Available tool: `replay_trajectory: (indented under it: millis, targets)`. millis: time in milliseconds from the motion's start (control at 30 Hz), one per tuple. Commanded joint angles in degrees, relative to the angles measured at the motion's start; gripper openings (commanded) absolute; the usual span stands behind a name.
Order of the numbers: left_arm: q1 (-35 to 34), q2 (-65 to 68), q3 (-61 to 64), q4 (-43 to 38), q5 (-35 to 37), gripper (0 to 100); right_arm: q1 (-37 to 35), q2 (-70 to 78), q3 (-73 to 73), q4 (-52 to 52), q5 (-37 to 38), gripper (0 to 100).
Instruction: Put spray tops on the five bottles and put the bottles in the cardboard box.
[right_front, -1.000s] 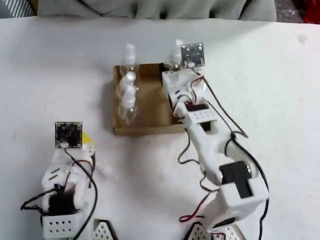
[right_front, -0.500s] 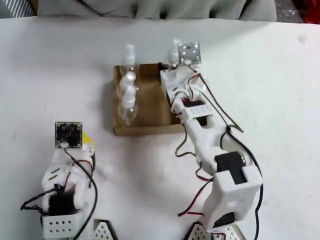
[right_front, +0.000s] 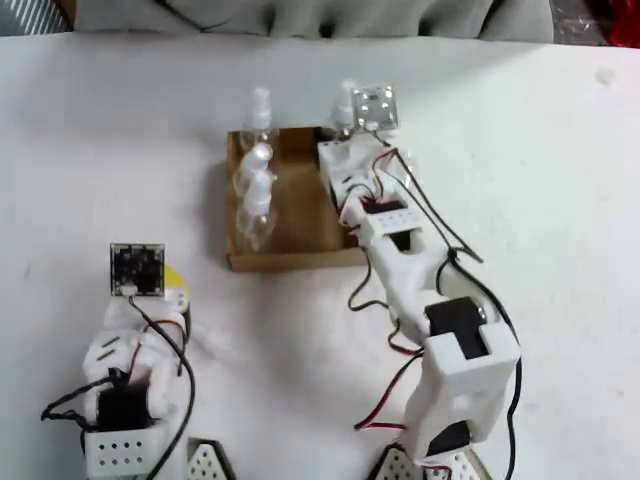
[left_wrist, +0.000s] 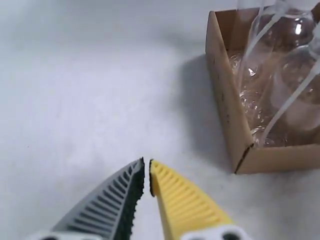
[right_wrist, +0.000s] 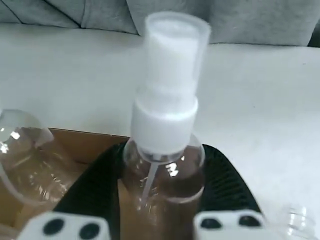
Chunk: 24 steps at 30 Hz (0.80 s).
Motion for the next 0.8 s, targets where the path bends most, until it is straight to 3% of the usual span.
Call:
replay_trajectory:
  millis: [0,533,767]
  targets:
    - [-0.31,-0.57,-0.09,0.00,-0.62,2,-0.84,-0.48,-1.93,-0.40,0.62,1.8]
    - [-0.31,-0.57,-0.09,0.00,-0.62,2,-0.84,-0.48,-1.85,-0.40,0.62,1.9]
    - [-0.31,-0.57,-0.09,0.00,-0.62,2,-1.45,-0.40,-1.49,-0.13,0.62,18.9]
